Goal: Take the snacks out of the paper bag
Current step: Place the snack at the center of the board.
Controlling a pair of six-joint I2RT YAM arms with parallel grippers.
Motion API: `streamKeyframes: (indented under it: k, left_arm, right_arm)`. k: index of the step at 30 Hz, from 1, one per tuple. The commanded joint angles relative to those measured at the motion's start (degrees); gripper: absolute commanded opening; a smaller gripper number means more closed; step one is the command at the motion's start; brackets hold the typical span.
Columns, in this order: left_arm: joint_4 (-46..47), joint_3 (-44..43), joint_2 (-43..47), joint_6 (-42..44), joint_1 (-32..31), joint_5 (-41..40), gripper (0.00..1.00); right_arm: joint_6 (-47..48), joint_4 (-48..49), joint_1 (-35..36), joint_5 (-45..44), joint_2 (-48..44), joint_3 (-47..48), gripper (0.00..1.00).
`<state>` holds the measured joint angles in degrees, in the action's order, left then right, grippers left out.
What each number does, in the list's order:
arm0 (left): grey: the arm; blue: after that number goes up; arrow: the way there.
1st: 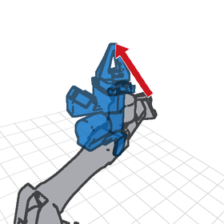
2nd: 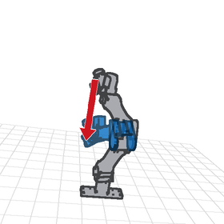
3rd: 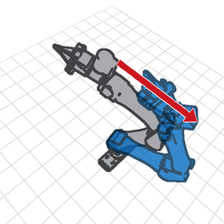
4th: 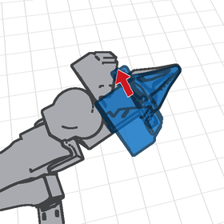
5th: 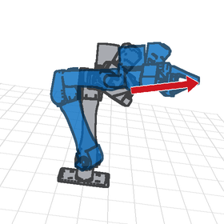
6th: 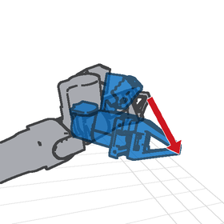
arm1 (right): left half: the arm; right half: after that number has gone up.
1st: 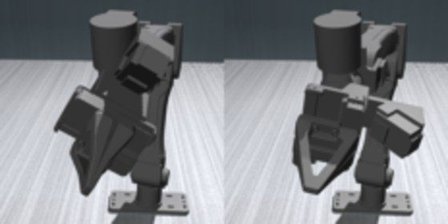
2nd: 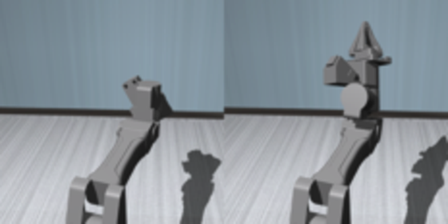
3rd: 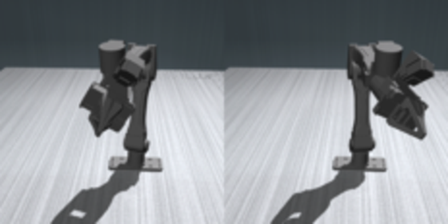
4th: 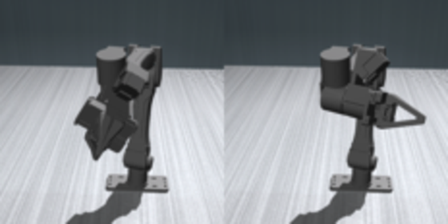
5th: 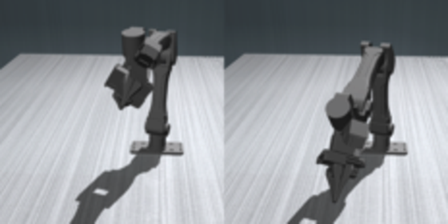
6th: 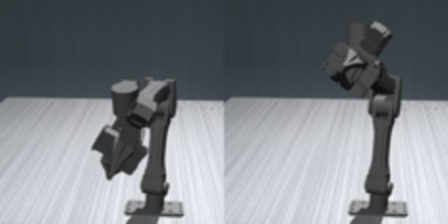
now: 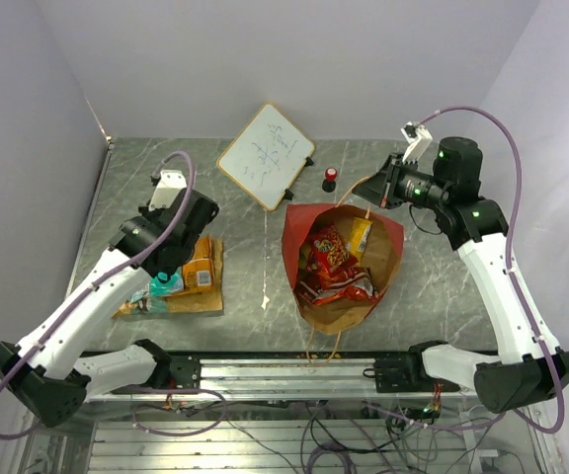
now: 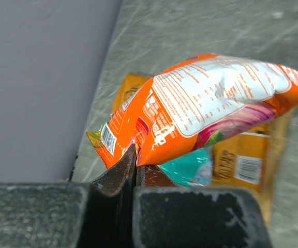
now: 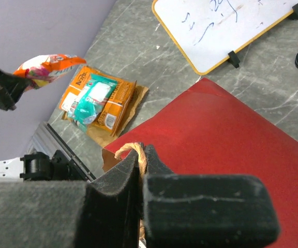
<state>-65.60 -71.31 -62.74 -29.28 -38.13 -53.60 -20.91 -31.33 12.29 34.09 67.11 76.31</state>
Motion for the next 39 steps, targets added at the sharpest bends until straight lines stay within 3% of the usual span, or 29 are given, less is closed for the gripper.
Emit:
streamKeyframes:
  k: [1, 5, 8, 11, 27, 32, 39]
  left_arm:
    - [8.6, 4.2, -0.2, 6.4, 7.3, -6.1, 0.07]
    - [14.0, 8.5, -0.9, 4.0, 16.5, 0.0, 0.07]
    - [13.2, 9.2, -3.1, 0.2, 23.7, 7.1, 0.07]
    - [13.3, 11.0, -4.8, -0.2, 28.0, 9.2, 0.07]
    - [6.8, 6.6, -9.7, -5.4, 36.3, 16.6, 0.07]
    - [-1.1, 3.4, -14.9, -7.9, 39.8, 19.1, 0.07]
    - [-1.4, 8.8, -12.5, -8.9, 43.4, 26.7, 0.07]
  right_arm:
    - [1.0, -0.6, 0.1, 1.0, 0.8, 2.3, 0.0]
    - [1.9, -0.8, 0.0, 1.7, 1.1, 2.6, 0.0]
    - [2.7, -1.2, 0.1, 2.2, 1.3, 3.2, 0.0]
    - [2.4, -0.5, 0.0, 2.7, 0.9, 2.6, 0.0]
    - [2.8, 0.1, 0.0, 2.2, -0.5, 1.1, 0.0]
    - [3.2, -0.1, 0.1, 1.6, -1.6, -0.6, 0.0]
    - [4.0, -0.8, 0.1, 0.4, -0.8, 1.2, 0.0]
